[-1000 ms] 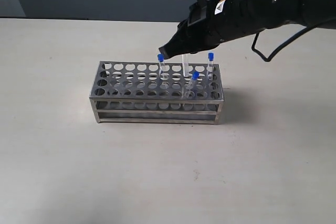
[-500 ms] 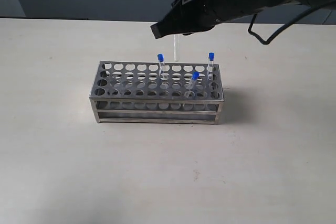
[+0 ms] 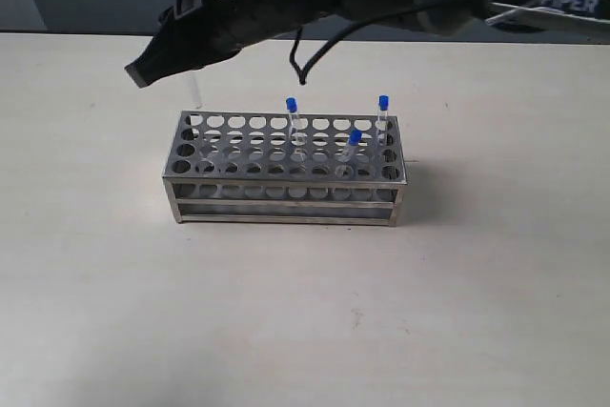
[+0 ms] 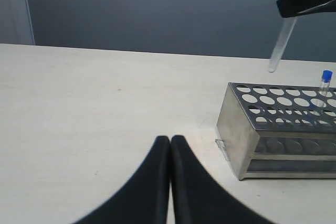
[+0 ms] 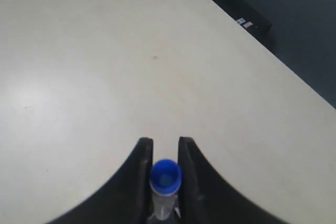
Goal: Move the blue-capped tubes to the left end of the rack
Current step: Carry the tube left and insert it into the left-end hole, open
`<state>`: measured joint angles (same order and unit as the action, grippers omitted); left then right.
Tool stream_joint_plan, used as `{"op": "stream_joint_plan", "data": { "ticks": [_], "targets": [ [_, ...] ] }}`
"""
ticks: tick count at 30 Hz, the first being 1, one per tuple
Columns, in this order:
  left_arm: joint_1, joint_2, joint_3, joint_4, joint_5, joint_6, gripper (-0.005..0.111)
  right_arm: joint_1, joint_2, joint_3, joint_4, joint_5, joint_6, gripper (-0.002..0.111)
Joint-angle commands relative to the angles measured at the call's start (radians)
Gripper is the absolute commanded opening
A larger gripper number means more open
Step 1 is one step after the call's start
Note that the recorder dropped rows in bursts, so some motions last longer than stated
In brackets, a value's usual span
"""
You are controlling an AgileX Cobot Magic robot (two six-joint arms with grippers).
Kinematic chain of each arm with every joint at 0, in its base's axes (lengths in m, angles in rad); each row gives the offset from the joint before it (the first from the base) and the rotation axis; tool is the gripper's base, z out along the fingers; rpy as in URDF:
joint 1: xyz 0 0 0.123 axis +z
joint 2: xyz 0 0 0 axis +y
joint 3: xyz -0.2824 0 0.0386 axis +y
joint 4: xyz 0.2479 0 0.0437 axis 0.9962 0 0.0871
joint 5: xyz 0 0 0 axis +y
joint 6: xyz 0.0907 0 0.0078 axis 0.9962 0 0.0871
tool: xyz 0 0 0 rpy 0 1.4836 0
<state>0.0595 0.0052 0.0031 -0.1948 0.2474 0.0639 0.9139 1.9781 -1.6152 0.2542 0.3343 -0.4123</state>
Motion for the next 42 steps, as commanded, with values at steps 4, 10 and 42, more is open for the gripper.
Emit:
{"op": "stream_joint_plan", "data": {
  "ticks": [4,10,42],
  "targets": [
    [-0.004,-0.005,-0.003,0.003,-0.007,0.0,0.001,0.006,0.135,-0.107,0.007,-0.001,-0.06,-0.001],
    [-0.004,-0.005,-0.003,0.003,-0.007,0.0,0.001,0.006,0.177,-0.107,0.02,-0.007,-0.06,-0.001],
    [-0.004,-0.005,-0.003,0.003,-0.007,0.0,0.001,-0.028,0.25,-0.103,0.078,0.033,0.102,-0.001]
  ]
}}
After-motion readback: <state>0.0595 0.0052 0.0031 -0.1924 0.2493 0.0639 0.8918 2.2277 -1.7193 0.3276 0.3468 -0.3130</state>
